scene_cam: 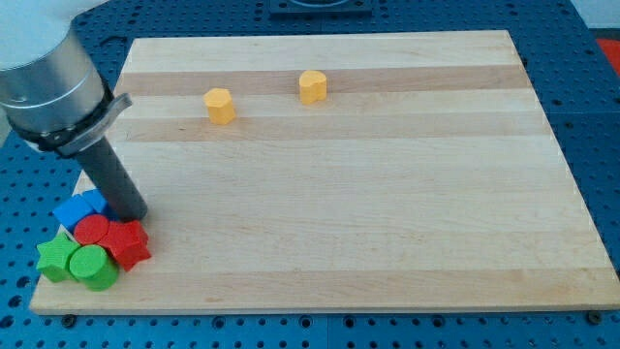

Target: Slide yellow hexagon towards the red star

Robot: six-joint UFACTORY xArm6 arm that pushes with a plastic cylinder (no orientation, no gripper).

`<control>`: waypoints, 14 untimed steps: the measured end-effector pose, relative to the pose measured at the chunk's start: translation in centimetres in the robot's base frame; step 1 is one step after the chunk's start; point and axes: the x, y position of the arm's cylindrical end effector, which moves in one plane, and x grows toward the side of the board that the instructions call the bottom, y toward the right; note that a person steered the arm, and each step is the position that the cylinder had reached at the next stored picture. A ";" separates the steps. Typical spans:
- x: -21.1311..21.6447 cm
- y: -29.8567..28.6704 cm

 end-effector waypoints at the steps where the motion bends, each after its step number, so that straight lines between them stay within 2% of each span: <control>1: -2.5 2.7; 3: -11.1 14.0; 6: -20.8 15.3; 7: -21.5 12.1; 8: -18.8 8.7; 9: -15.2 7.2; 10: -13.5 6.7; 11: -13.5 6.6; 12: -16.0 5.4; 13: -16.3 1.8; 14: -12.8 1.1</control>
